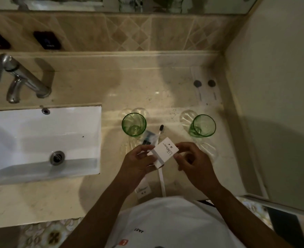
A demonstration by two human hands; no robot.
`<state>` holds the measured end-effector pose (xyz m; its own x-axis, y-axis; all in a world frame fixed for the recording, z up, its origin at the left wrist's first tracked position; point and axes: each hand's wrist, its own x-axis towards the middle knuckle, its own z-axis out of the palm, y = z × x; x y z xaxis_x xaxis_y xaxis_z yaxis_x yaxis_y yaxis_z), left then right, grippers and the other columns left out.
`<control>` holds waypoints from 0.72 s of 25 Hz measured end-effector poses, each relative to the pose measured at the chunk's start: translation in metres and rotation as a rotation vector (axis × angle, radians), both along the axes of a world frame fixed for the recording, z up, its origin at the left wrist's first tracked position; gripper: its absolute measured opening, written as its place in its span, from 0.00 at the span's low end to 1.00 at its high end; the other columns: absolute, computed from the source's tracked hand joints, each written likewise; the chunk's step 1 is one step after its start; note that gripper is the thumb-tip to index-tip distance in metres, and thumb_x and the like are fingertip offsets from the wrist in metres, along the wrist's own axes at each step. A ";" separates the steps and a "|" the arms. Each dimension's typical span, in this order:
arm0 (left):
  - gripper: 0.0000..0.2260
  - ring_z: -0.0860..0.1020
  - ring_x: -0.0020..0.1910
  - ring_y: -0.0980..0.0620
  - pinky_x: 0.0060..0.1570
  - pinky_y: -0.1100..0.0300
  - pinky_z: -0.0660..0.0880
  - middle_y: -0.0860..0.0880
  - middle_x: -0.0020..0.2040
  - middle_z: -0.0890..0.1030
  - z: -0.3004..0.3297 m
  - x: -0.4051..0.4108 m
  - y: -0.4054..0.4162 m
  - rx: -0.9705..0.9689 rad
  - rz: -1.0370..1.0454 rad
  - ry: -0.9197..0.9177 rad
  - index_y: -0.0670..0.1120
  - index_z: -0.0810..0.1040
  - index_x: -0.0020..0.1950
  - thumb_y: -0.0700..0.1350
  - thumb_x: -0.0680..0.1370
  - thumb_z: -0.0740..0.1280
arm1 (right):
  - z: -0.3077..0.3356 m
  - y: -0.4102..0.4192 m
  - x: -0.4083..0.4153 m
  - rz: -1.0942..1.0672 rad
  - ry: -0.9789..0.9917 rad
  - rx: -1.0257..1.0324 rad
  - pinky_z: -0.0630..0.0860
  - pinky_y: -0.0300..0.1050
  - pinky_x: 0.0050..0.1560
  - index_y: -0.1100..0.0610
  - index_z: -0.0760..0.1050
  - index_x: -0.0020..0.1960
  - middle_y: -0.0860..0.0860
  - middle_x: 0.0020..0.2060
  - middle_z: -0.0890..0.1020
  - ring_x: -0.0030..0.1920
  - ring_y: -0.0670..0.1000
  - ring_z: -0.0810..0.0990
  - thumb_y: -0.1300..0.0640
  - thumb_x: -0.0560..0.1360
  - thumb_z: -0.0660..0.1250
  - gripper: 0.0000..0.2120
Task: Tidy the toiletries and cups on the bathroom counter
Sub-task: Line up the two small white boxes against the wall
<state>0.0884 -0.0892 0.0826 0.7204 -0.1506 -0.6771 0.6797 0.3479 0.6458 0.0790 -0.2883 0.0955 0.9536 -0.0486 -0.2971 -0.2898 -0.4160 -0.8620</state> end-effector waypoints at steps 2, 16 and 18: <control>0.12 0.85 0.51 0.42 0.49 0.47 0.84 0.40 0.53 0.86 0.005 0.004 -0.006 0.042 -0.029 -0.025 0.38 0.76 0.59 0.30 0.76 0.69 | 0.004 -0.002 0.008 -0.002 0.008 0.043 0.79 0.44 0.33 0.49 0.77 0.58 0.44 0.51 0.84 0.34 0.51 0.83 0.56 0.77 0.70 0.10; 0.15 0.85 0.46 0.48 0.41 0.56 0.82 0.46 0.49 0.86 0.040 0.118 -0.040 0.385 -0.262 -0.228 0.54 0.80 0.61 0.38 0.79 0.69 | 0.028 -0.040 0.115 -0.038 0.201 0.312 0.79 0.43 0.33 0.48 0.73 0.59 0.50 0.38 0.85 0.36 0.50 0.84 0.58 0.76 0.71 0.14; 0.12 0.85 0.42 0.47 0.38 0.55 0.81 0.44 0.46 0.86 0.040 0.158 -0.050 0.465 -0.218 -0.227 0.48 0.78 0.58 0.40 0.76 0.73 | 0.028 -0.047 0.143 0.042 0.230 0.262 0.77 0.39 0.33 0.45 0.74 0.59 0.49 0.39 0.86 0.36 0.49 0.85 0.56 0.77 0.70 0.14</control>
